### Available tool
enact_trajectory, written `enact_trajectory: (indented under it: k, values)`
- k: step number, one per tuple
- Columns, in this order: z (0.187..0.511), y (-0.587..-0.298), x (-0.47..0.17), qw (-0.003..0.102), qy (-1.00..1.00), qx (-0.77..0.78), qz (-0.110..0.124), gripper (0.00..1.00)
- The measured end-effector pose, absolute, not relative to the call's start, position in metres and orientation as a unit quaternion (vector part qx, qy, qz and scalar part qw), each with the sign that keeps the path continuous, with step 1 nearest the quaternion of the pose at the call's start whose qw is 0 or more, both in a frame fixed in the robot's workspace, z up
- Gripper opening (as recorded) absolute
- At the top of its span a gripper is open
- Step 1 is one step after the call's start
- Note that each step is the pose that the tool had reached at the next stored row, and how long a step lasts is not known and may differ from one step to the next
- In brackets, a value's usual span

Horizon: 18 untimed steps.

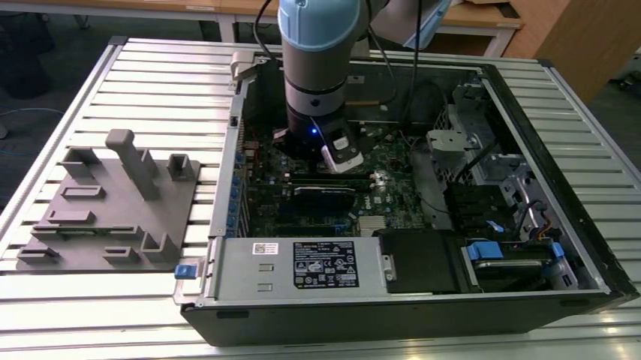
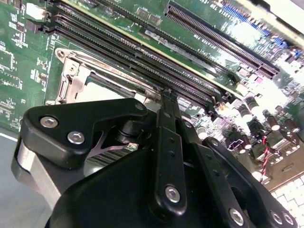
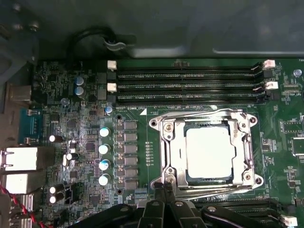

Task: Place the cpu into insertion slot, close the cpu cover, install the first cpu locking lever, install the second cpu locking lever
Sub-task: 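Install the second cpu locking lever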

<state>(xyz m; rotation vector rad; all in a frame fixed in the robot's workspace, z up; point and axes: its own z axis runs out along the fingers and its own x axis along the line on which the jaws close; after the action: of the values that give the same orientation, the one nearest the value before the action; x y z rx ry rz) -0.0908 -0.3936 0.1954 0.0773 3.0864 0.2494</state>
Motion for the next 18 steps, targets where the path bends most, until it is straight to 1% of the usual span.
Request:
enact_trajectory:
  k: [6,14,18]
  values:
    - [0.1955,-0.3945,-0.0924,0.021,0.996,0.025,0.087,0.10]
    - [0.1923,-0.3953,-0.0968,0.021,0.996,0.025,0.088,0.10]
    - [0.1974,-0.3952,-0.0968,0.021,0.996,0.025,0.088,0.10]
